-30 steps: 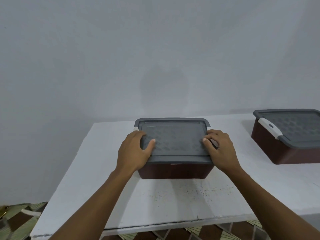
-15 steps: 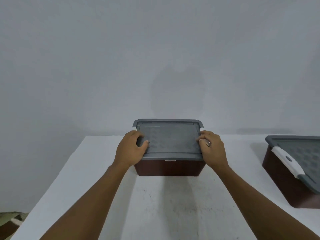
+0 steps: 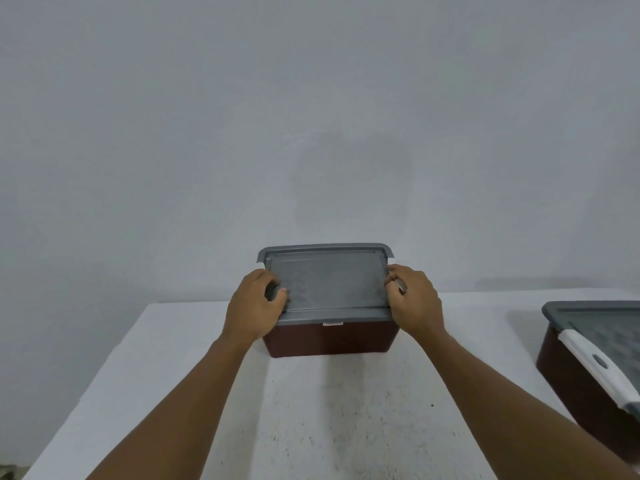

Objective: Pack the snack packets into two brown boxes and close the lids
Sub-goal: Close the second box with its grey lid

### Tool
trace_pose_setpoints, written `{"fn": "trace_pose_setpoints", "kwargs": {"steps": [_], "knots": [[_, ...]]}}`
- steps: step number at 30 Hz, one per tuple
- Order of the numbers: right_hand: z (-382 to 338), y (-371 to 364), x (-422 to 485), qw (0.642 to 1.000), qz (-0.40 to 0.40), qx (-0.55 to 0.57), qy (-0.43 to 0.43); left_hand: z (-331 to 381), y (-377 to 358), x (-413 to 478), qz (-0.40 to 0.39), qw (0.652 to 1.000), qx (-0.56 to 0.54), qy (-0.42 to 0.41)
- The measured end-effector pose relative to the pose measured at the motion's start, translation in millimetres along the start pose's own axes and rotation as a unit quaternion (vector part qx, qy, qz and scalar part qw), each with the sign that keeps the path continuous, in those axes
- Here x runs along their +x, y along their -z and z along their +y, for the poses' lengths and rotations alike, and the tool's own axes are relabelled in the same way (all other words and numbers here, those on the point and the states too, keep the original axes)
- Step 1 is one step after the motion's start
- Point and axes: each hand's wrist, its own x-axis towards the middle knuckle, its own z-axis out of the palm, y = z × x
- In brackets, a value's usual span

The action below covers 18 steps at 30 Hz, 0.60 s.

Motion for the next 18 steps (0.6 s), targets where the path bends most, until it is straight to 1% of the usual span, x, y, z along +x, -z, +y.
{"fn": "trace_pose_setpoints", "kwargs": {"steps": [3,7,9,11,13,15,16,18], "knots": [[-3,6,-3,0.999,-0.002,-0.036,0.008,2,0,0,0.017,0.999,0.026,-0.042],[-4,17,-14,0.994,-0.043,-0.095,0.023,11,2,-6,0.056,0.990,0.098,-0.085],[3,29,-24,0.992,-0.047,-0.114,0.033,25,0,-12,0.051,0.989,0.108,-0.093],[9,48,-33,0.989,-0.055,-0.129,0.046,44,-8,-18,0.019,0.989,0.111,-0.101],[16,77,-42,0.991,-0.044,-0.122,0.044,68,-20,-23,-0.001,0.989,0.096,-0.112],[26,111,-53,0.991,-0.011,-0.121,0.049,99,-38,-27,0.017,0.987,0.090,-0.130],[36,132,-59,0.989,0.002,-0.136,0.050,120,-49,-31,0.024,0.986,0.088,-0.137],[61,171,-67,0.984,0.012,-0.171,0.045,162,-71,-41,0.009,0.986,0.084,-0.143]]}}
